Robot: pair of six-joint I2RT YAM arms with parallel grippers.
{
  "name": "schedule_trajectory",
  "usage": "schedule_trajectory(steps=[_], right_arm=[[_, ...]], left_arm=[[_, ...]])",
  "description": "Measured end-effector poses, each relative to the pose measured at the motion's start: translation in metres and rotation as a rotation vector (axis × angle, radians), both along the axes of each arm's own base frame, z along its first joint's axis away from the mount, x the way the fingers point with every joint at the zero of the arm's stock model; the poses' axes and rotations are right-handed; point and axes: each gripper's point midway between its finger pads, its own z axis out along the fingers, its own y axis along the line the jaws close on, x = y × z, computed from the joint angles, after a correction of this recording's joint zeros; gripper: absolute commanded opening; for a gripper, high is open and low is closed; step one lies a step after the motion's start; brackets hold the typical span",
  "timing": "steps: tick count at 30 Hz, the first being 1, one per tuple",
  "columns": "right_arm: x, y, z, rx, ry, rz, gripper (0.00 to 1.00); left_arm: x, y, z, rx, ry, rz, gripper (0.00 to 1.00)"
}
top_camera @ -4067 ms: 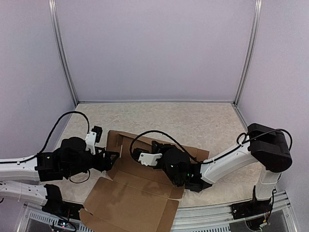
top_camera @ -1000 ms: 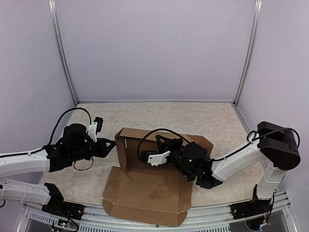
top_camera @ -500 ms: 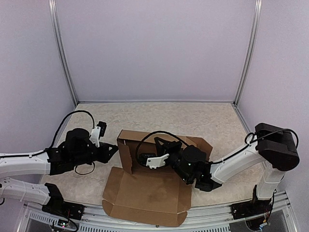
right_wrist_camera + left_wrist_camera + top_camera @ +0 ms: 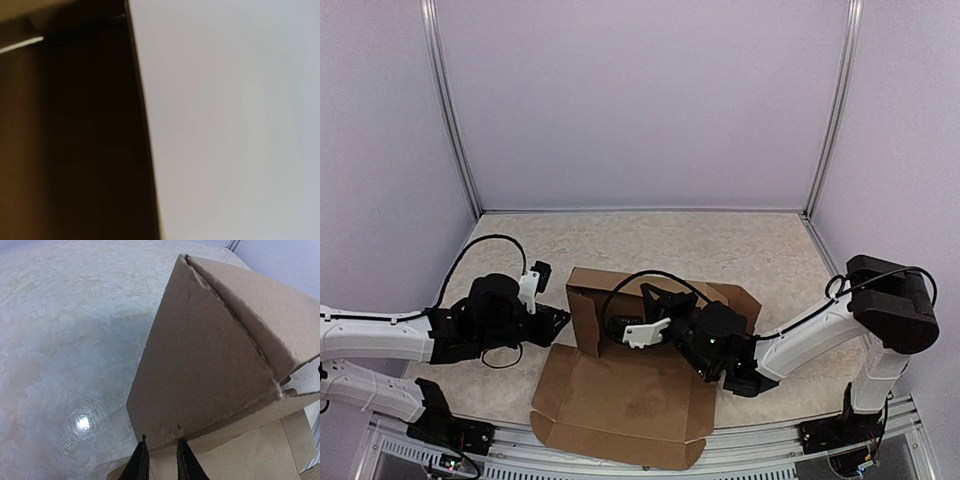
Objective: Fold the paper box
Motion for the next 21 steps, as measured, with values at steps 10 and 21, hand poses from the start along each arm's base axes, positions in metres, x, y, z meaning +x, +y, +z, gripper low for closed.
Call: schedule_trajectory(steps=[10, 21], right_arm=[[0.0, -0.001, 0.0, 0.005, 0.003, -0.004, 0.0], [0.001, -0.006, -0.002, 0.016, 0.005, -0.025, 0.0]], left_arm=[[-0.007, -0.011, -0.024, 0.06, 0.042, -0.035, 0.21], [0.007, -0.023, -0.032, 0.112, 0.025, -0.015, 0.26]])
